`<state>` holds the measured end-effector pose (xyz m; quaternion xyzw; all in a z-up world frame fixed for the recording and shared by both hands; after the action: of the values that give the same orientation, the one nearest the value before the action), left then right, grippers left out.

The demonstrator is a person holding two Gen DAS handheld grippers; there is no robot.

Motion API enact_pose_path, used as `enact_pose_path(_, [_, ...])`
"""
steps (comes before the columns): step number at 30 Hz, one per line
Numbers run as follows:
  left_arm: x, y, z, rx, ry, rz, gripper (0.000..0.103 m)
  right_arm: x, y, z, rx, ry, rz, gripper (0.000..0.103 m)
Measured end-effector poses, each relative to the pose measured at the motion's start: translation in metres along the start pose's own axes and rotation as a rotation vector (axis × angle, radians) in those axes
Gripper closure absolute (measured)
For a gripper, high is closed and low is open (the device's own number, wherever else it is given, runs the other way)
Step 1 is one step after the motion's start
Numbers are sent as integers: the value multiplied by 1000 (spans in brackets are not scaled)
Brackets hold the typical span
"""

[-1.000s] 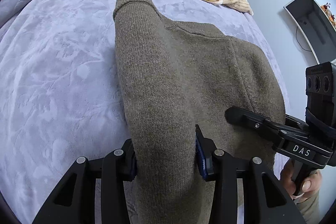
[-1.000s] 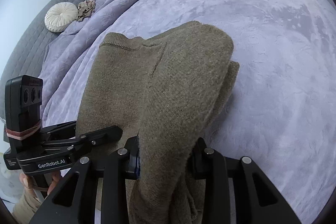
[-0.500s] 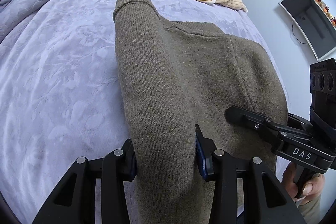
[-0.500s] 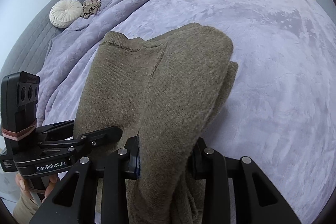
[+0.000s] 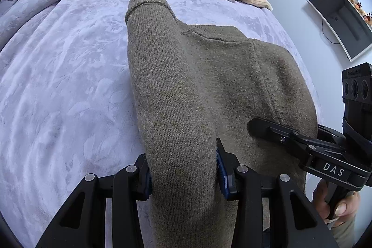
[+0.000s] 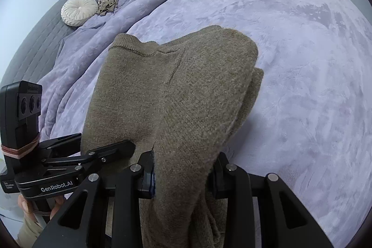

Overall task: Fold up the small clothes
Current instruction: 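Grasp the sweater edge with the left gripper while the right gripper grasps it too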

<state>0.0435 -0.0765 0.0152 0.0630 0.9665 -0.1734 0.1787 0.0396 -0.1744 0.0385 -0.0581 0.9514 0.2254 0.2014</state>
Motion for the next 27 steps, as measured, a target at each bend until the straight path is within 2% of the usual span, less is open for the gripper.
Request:
enact_pose_path(18, [47,10,-20,-24,-2,-7,59,42,28,1,-7,17,-23,67])
enact_pose_path(27, [59,9,-23,-44,-2,-4,59,54,35,0,-5,22,-37,67])
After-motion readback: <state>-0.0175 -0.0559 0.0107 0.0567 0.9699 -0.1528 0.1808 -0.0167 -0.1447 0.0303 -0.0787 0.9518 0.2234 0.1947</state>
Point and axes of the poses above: each gripper's, at about its wrist camera, not at the fingertips, and z roughly the way its jaws point, y to its left, x to its underside, the point moved 9 cm from there along z, roughly the way its jaws point, and after that the axes turned 3 degrees about -x, right-handed, at the moved point
